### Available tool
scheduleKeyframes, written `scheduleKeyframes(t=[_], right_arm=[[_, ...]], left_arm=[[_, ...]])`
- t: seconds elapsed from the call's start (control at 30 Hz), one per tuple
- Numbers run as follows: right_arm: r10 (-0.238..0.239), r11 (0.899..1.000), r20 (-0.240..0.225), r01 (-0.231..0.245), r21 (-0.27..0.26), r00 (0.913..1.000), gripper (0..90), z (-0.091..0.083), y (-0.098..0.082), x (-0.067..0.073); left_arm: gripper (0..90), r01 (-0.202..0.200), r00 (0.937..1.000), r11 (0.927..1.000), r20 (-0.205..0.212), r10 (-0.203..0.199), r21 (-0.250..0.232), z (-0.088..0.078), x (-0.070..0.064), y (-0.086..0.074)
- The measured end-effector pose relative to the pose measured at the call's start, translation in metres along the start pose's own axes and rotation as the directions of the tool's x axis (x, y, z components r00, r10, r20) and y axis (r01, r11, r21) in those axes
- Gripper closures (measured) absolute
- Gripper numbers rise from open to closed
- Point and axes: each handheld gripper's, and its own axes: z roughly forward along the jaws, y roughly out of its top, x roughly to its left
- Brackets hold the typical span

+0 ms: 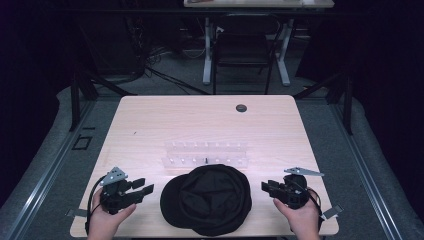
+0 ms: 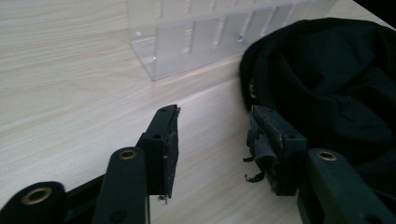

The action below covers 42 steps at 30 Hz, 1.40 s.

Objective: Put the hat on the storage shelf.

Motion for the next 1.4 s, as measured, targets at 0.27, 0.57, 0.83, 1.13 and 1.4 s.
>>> scheduleKeyframes(t=[0.27,0.57,0.83,1.13,1.4], right_arm=[[-0.030,0.999,-0.070,0.032,0.028,0.9971,65.5,0.012,0.005,0.018],[-0.034,0.995,-0.100,0.043,0.088,0.9944,69.2,0.029,0.006,0.027],[-0.022,0.988,-0.077,0.034,0.151,0.9967,86.2,0.031,0.003,0.026],[0.016,0.991,-0.042,-0.011,0.132,0.9990,88.2,0.017,-0.001,0.014],[0.094,0.980,0.022,-0.097,0.174,0.9953,88.1,-0.003,0.001,-0.010]], left_arm=[[58.8,-0.021,0.9997,0.9996,0.016,0.020,0.019,-0.006,-0.015,-0.003],[59.2,0.002,0.9988,0.9996,0.049,-0.004,0.030,0.002,-0.020,-0.011],[68.6,-0.050,0.9949,0.9972,0.091,0.044,0.055,0.011,-0.024,-0.010],[69.0,-0.086,0.9923,0.9946,0.094,0.080,0.058,0.022,-0.030,-0.003],[65.9,-0.087,0.9939,0.9946,0.073,0.083,0.056,0.027,-0.025,-0.002]])
